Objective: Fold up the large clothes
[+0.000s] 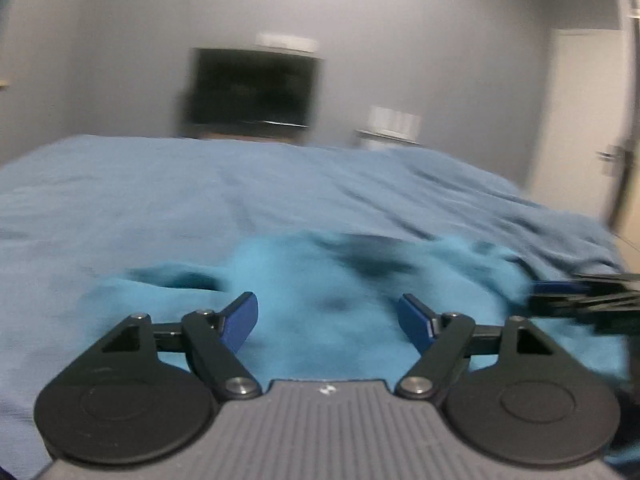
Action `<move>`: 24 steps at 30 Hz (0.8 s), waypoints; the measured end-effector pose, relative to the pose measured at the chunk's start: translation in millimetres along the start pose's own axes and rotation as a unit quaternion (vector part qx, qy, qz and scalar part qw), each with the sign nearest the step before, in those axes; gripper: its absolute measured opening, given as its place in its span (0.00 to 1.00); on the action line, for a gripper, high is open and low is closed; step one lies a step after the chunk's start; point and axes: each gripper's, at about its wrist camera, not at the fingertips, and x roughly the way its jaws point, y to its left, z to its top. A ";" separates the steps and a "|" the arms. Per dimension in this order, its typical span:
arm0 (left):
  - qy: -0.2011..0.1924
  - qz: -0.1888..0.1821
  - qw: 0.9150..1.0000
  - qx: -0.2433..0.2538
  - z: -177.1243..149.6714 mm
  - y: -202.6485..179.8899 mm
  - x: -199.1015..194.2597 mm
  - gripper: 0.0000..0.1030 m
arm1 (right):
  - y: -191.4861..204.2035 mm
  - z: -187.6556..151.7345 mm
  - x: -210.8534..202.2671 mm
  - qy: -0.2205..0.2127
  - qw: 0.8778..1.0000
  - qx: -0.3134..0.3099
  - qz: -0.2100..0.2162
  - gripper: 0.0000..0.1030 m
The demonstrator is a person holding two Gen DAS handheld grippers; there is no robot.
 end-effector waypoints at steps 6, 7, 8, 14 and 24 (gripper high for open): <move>0.114 -0.024 0.984 0.131 -26.5 -37.8 34.8 0.74 | 19.1 -22.4 40.2 0.110 0.993 -0.047 -0.001 0.53; 0.134 -0.017 0.981 0.141 -32.9 -39.2 40.9 0.75 | 20.6 -28.9 44.7 0.115 0.992 -0.058 -0.009 0.54; 0.146 -0.009 0.978 0.150 -37.9 -39.7 45.6 0.80 | 22.7 -32.1 46.5 0.114 0.991 -0.067 -0.011 0.57; 0.145 0.003 0.979 0.146 -44.0 -35.3 51.0 0.91 | 33.1 -34.5 53.1 0.105 0.990 -0.096 -0.015 0.70; 0.117 0.058 0.978 0.163 -51.2 -37.4 30.3 0.97 | 21.4 -47.9 40.5 0.092 0.992 -0.087 -0.027 0.89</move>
